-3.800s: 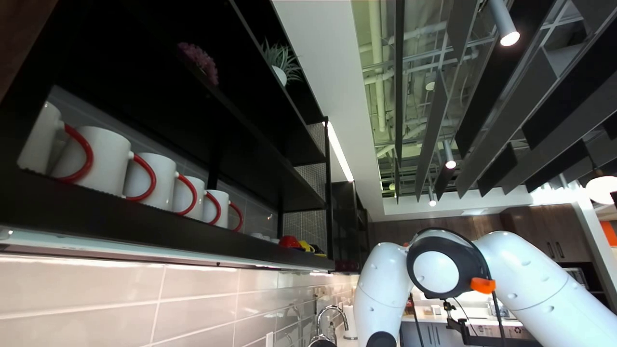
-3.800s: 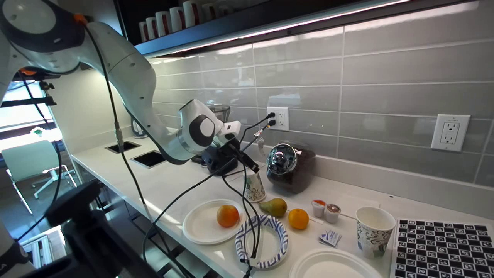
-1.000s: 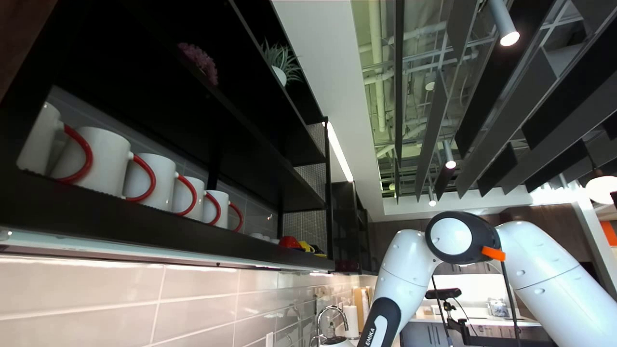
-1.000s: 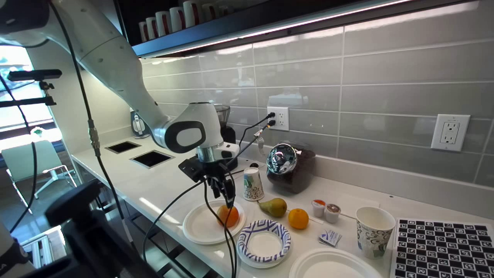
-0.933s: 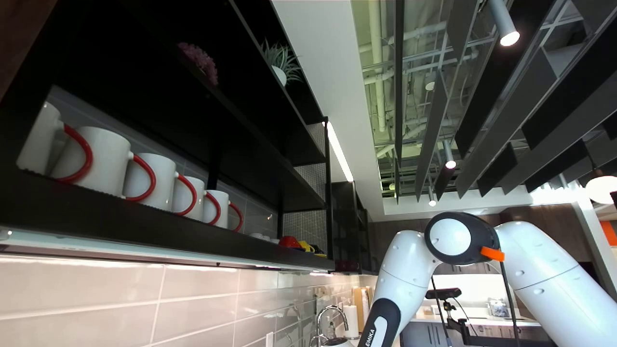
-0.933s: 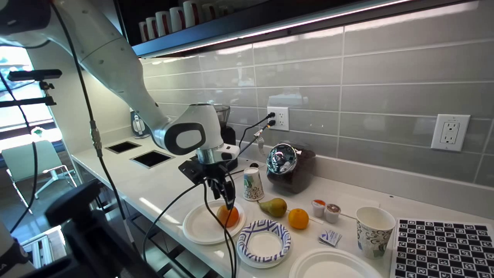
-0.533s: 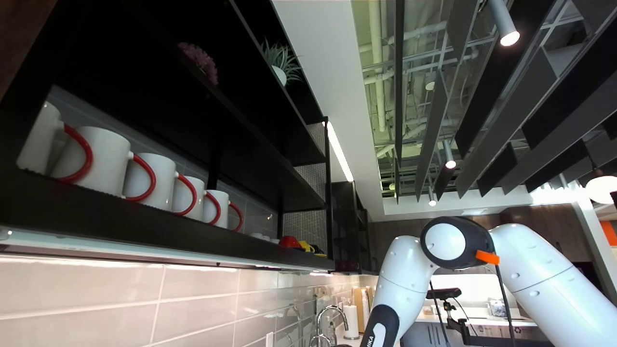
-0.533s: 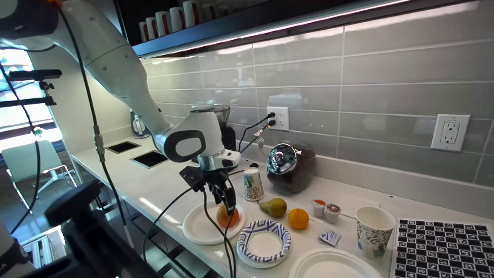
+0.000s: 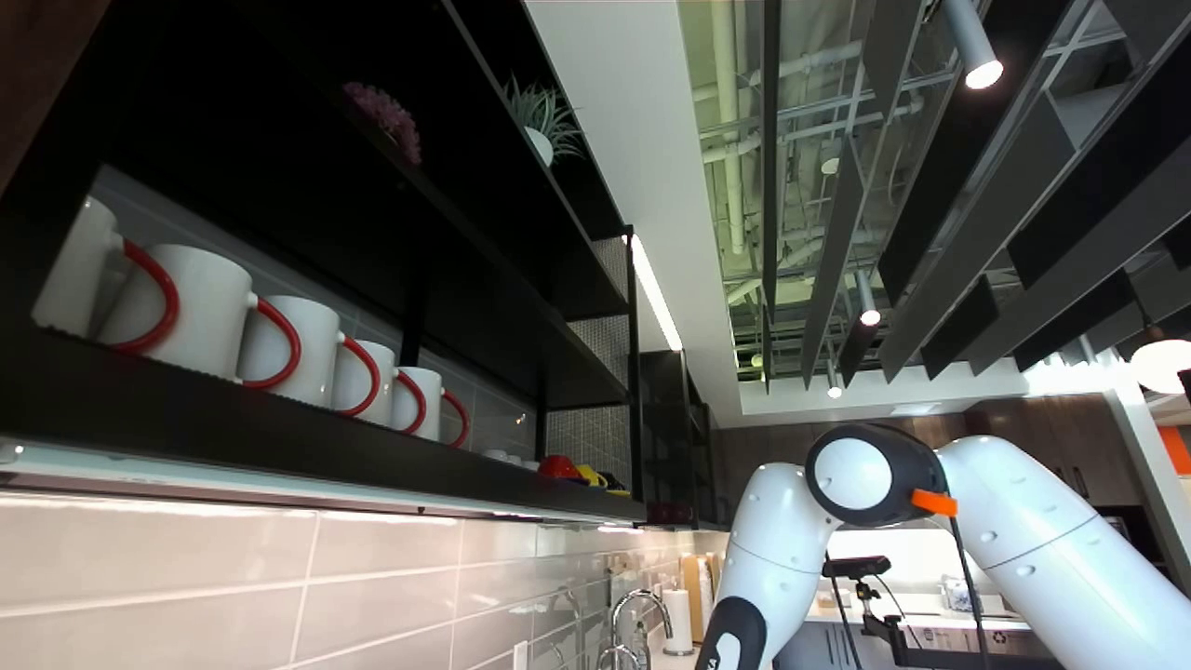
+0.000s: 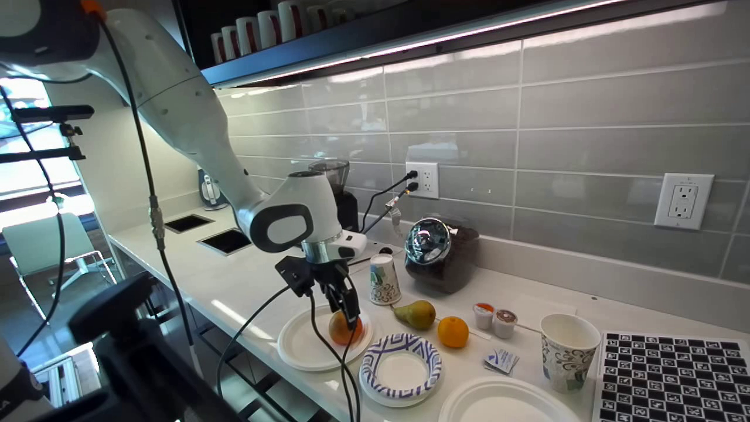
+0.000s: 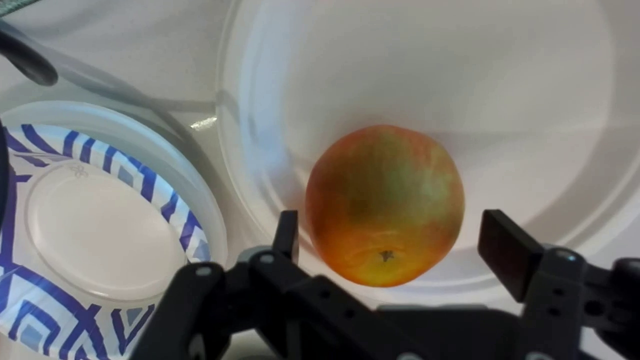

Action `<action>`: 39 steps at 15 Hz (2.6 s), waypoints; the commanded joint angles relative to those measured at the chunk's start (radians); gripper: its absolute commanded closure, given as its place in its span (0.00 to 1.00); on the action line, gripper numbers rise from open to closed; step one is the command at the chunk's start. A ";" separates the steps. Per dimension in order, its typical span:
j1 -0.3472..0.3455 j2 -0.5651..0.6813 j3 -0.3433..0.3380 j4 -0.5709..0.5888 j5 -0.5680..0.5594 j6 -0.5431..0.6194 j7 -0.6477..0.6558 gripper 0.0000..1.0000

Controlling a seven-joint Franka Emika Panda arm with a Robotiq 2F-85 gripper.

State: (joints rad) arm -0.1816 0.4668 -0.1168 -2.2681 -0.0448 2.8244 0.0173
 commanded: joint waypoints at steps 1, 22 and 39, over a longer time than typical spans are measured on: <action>-0.023 0.025 0.024 0.023 0.045 0.013 -0.037 0.39; -0.045 -0.107 0.018 -0.034 0.070 -0.045 -0.090 0.41; -0.018 0.064 0.003 0.118 0.039 -0.039 -0.101 0.00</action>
State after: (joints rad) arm -0.2107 0.4935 -0.1051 -2.1931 0.0101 2.7869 -0.0785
